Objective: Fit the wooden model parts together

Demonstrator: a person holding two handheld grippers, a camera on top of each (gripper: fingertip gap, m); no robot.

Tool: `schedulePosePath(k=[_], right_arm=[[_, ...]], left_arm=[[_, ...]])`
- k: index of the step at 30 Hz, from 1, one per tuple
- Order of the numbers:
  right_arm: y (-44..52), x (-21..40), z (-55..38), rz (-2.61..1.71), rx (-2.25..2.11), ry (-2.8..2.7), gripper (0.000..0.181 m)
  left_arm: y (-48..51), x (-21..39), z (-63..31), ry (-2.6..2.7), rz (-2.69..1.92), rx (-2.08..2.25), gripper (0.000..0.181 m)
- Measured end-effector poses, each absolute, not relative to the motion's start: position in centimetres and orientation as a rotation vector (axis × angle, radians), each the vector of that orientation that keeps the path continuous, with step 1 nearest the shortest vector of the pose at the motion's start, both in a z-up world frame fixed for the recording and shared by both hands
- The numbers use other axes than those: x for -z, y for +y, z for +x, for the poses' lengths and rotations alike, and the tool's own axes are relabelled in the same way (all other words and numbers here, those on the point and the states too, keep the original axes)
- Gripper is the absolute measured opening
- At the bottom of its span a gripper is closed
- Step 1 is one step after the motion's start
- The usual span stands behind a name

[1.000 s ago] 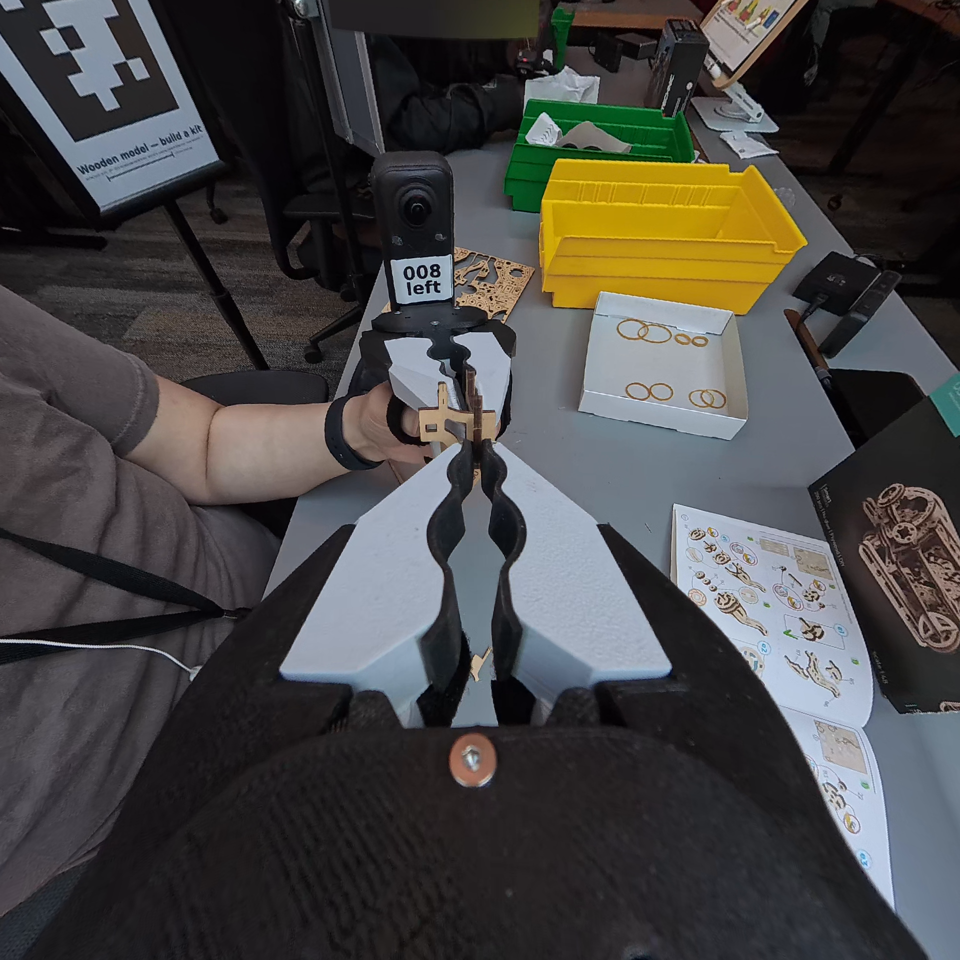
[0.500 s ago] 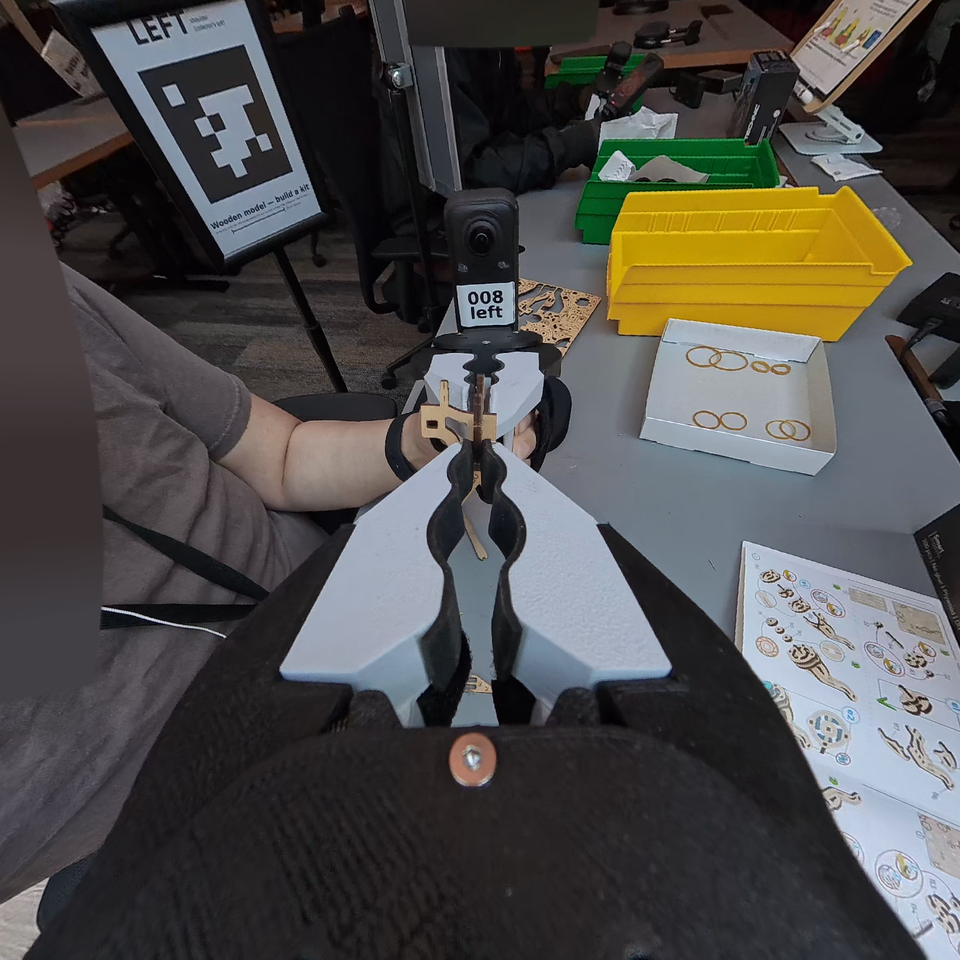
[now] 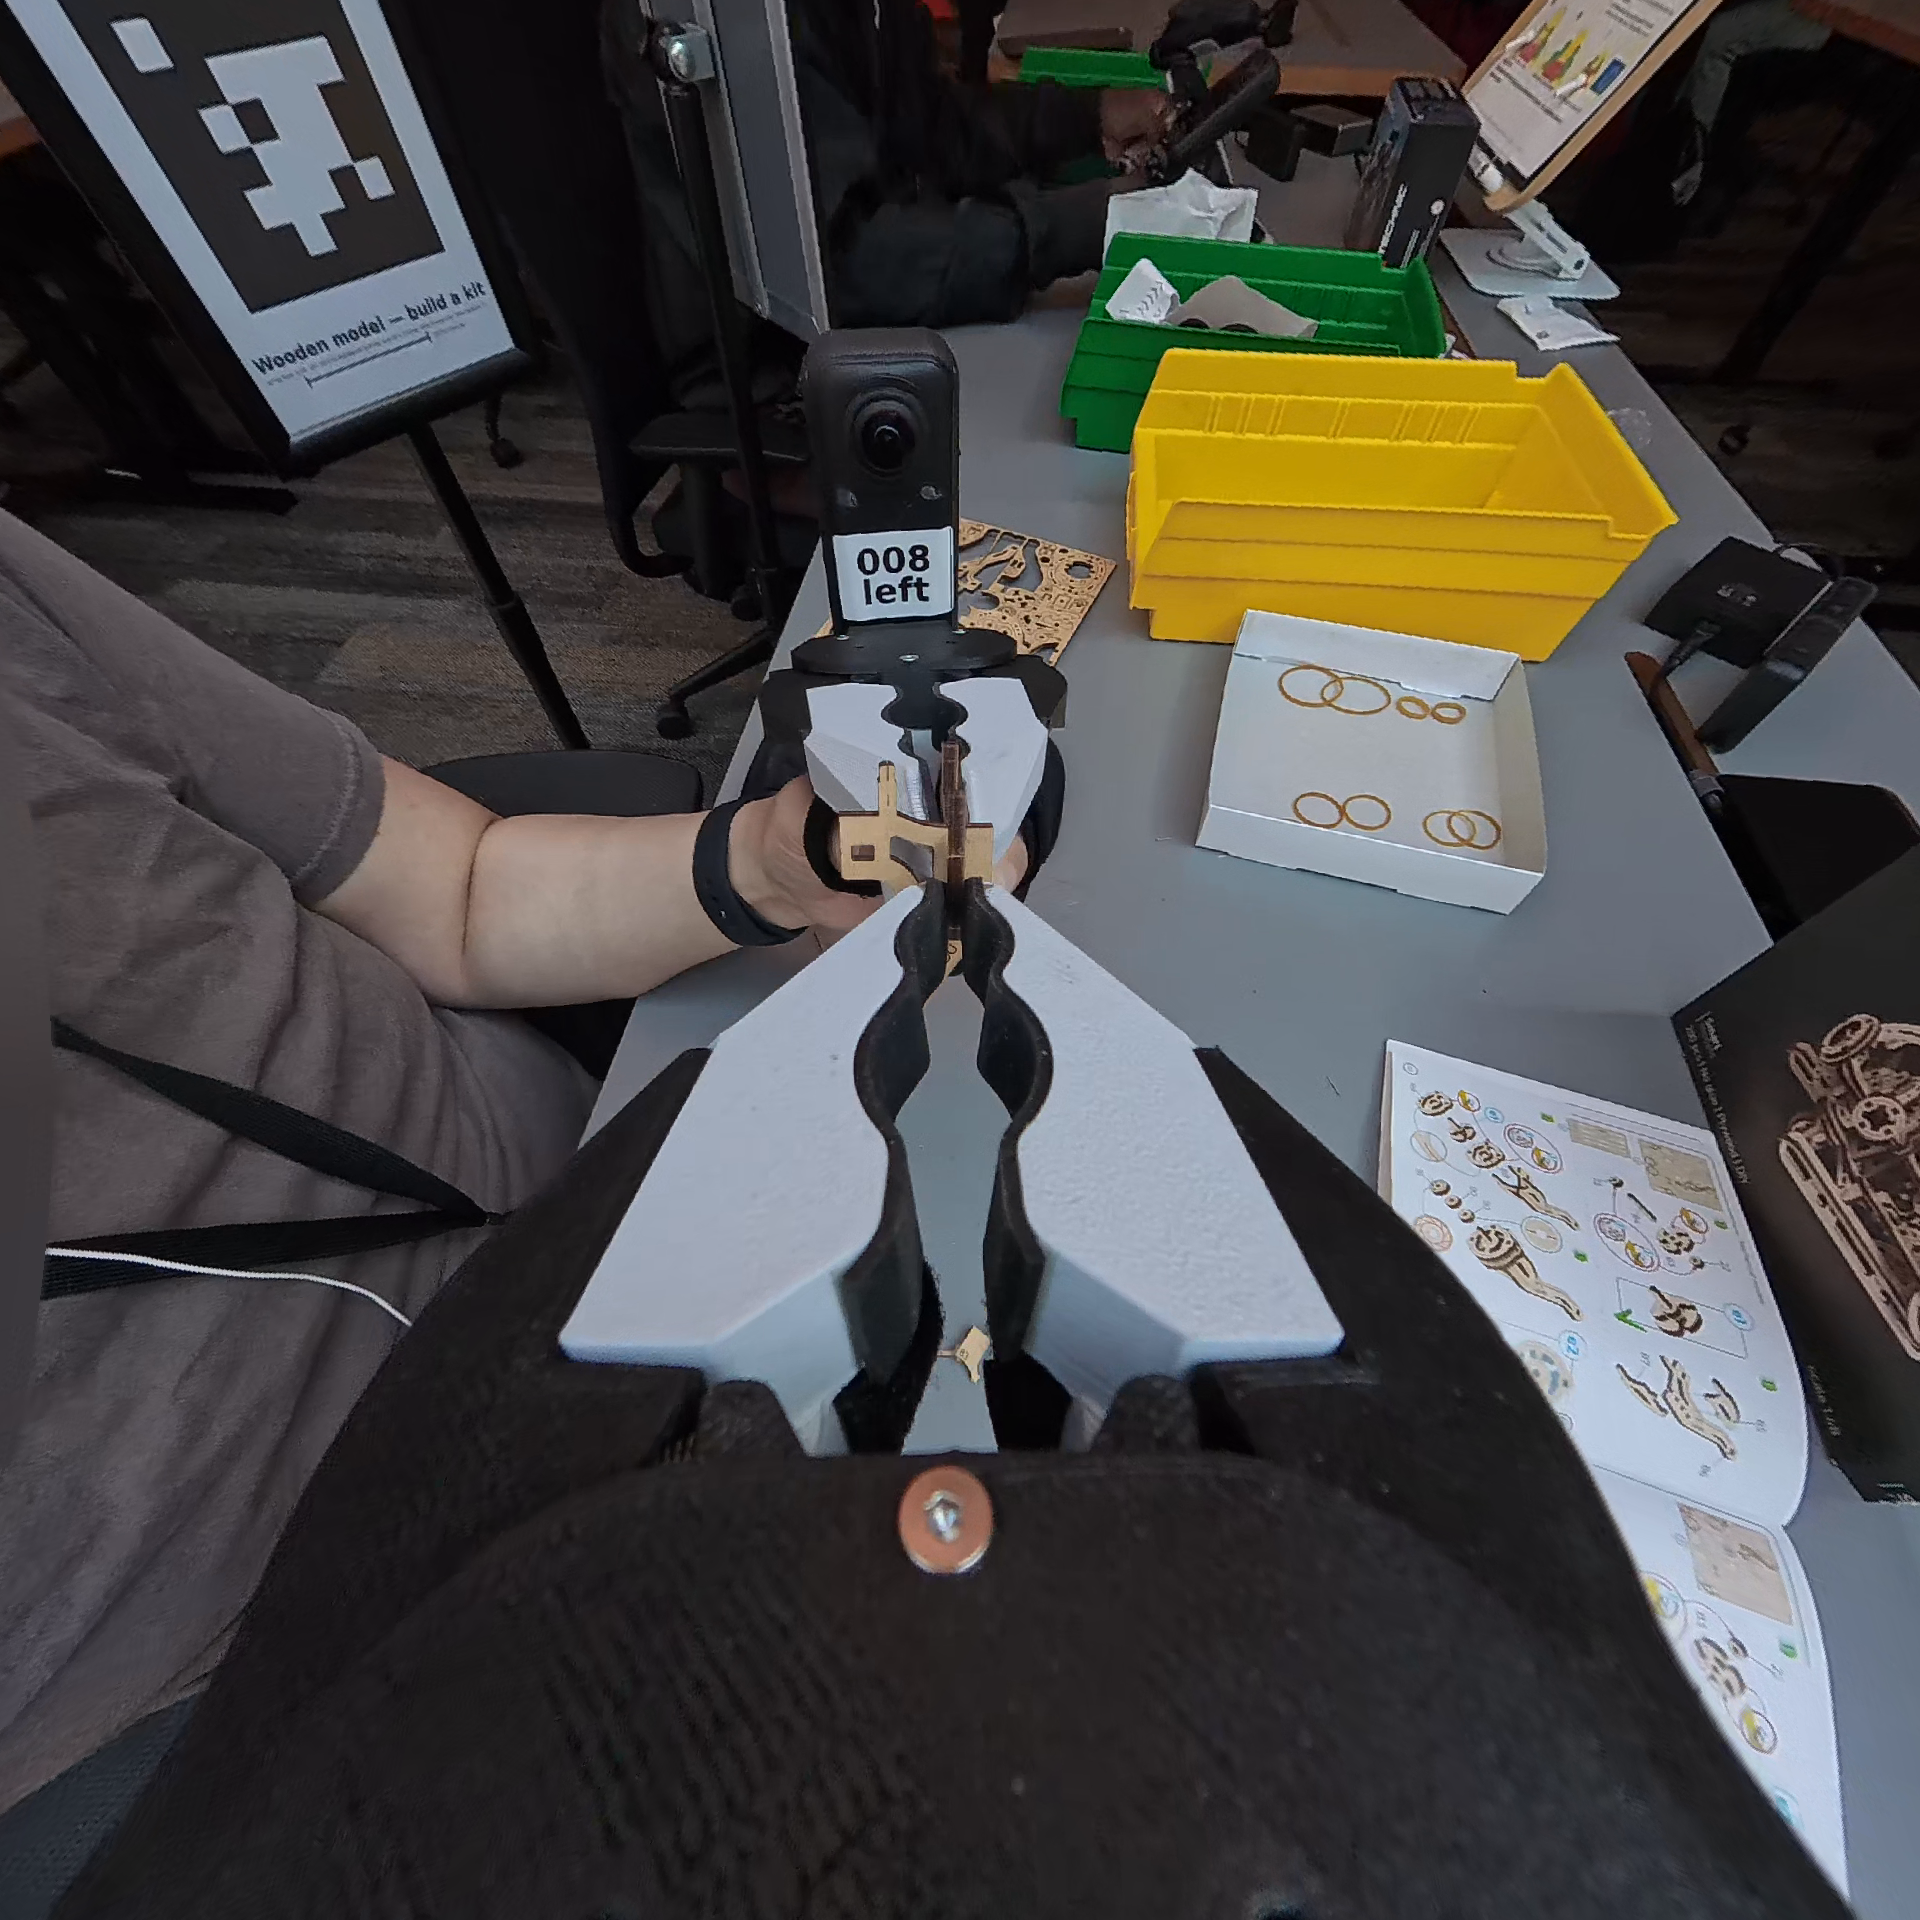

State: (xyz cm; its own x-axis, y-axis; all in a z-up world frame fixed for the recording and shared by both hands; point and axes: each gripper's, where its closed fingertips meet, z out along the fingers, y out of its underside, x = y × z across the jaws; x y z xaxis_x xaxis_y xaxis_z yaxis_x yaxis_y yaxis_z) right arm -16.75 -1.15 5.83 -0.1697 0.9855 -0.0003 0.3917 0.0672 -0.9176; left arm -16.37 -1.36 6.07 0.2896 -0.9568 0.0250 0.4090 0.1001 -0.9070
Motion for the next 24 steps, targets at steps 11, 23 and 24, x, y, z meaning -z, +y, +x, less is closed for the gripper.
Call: schedulePosePath(k=[11, 23, 24], right_arm=[[-1.4, -5.9, -16.7, -1.384, -1.148, -1.664, 0.001], [-1.8, -6.0, -16.6, -1.37, -1.195, -1.674, 0.001], [-1.8, -6.0, -16.5, -1.367, -1.212, -1.678, 0.001]], left_arm=[[-1.6, -6.1, -16.3, 0.716, -0.984, 1.129, 0.001], [-2.0, -6.2, -16.2, 0.727, -0.969, 1.15, 0.0], [-2.0, -6.2, -16.1, 0.73, -0.97, 1.147, 0.0]])
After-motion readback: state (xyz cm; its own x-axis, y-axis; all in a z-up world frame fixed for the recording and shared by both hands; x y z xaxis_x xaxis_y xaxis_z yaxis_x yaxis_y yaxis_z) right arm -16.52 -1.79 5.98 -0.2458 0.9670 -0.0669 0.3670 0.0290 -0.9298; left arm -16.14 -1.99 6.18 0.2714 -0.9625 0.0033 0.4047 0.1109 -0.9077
